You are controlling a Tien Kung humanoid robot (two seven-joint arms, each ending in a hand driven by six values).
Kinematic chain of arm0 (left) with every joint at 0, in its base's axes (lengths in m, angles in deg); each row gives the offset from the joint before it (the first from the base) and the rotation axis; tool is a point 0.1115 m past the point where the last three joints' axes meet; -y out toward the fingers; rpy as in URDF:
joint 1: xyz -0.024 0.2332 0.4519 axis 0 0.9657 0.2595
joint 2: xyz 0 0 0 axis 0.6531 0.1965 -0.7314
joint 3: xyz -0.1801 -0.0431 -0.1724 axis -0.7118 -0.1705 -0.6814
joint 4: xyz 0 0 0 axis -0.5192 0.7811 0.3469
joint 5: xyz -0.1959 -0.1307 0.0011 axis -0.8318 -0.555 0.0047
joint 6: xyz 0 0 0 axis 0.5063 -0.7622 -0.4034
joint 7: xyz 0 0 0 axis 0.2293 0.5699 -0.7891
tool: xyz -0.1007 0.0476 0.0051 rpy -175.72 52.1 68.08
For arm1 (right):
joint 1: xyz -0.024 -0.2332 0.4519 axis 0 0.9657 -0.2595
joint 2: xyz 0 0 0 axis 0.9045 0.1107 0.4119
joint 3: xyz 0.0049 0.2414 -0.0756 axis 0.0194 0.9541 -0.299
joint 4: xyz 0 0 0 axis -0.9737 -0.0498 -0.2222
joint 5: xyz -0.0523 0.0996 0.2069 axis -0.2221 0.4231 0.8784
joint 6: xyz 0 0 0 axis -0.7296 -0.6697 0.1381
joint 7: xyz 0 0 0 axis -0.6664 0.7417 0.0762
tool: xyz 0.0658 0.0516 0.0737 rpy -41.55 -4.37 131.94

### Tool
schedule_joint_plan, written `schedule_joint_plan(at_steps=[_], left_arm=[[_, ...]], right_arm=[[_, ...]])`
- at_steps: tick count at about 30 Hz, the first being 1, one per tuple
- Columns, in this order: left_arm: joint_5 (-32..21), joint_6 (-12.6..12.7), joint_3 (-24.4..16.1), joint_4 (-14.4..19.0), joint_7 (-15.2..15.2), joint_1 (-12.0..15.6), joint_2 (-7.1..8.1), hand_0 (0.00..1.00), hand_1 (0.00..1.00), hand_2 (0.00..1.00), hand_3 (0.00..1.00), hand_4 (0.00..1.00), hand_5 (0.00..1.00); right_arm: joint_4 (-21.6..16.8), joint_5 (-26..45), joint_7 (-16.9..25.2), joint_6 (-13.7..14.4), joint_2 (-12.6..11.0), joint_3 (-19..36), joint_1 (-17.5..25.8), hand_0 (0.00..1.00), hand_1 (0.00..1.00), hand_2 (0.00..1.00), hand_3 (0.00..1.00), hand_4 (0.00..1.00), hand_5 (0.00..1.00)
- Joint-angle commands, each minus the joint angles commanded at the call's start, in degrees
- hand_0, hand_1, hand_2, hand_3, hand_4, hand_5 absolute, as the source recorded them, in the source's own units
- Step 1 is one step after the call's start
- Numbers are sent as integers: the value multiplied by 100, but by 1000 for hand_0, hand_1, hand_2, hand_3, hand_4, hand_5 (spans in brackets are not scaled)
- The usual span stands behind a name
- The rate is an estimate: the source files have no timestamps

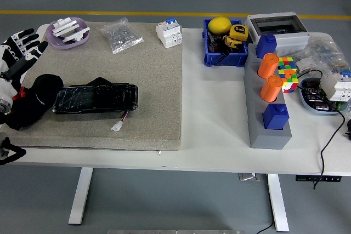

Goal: Pick the rag up,wipe the panel,place it on the desk

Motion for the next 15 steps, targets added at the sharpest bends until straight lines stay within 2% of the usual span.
schedule_joint_plan(at_steps=[4,5,6,11,15], left_arm=[[-889,-122,-19,96,-155,111,-61,512,601,587,577,876,222],[-1113,-138,-25,116,-173,134,-59,512,601,587,577,876,222],[-1371,-149,-28,127,-187,153,-54,499,573,590,579,858,174],[-2475,-154,-53,149,-193,207,-31,499,573,590,579,858,174],[-2504,-111,-38,134,-151,211,3,501,569,591,580,851,163]], right_arm=[[3,-7,4,0,17,8,5,736,531,653,617,998,605],[3,-11,5,1,22,14,7,736,531,653,617,998,605],[3,-15,6,1,25,17,7,736,532,653,616,998,602],[7,-25,6,-1,53,6,-8,736,532,653,616,998,602],[7,-34,3,-7,83,-14,-18,736,532,653,616,998,602]])
